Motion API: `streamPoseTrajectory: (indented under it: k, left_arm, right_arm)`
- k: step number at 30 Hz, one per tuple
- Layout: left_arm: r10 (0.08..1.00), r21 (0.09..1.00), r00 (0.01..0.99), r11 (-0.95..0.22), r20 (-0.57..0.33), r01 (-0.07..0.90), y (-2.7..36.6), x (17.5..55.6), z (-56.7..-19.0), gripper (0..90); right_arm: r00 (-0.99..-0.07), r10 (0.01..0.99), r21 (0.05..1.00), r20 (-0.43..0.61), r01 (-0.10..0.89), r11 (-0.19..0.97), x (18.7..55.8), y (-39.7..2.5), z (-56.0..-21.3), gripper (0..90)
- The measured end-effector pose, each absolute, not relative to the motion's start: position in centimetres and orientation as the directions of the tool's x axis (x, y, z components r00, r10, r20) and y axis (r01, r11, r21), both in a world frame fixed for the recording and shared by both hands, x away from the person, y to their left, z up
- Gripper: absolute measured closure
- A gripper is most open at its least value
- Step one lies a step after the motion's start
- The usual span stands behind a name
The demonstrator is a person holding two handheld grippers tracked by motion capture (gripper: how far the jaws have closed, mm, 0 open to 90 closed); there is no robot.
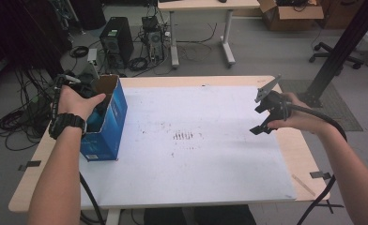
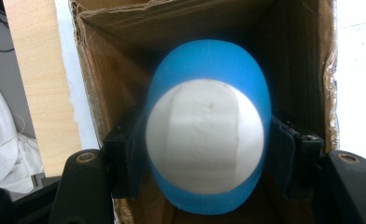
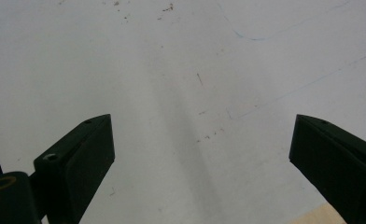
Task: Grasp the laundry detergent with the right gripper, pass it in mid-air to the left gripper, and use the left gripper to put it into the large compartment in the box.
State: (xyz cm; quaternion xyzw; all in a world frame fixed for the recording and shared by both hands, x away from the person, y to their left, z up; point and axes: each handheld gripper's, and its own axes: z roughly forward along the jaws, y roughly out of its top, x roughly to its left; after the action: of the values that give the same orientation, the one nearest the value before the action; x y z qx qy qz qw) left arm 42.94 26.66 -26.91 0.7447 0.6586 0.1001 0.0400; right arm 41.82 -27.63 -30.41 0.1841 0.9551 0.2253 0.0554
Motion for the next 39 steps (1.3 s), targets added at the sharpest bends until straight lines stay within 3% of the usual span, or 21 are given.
streamPoseTrajectory:
  k: [24, 39]
  left_arm:
    - [0.988, 0.180, 0.137, -0.148, 0.073, 0.973, 26.5, 42.6, -27.1, 32.0]
    - [0.970, 0.236, 0.207, -0.233, 0.131, 0.943, 24.9, 41.1, -21.2, 25.5]
  right_arm:
    - [-0.925, 0.380, 0.446, -0.019, 0.332, 0.831, 41.6, -27.8, -30.3, 6.9]
    - [-0.932, 0.362, 0.451, -0.024, 0.313, 0.836, 41.5, -27.2, -29.5, 6.9]
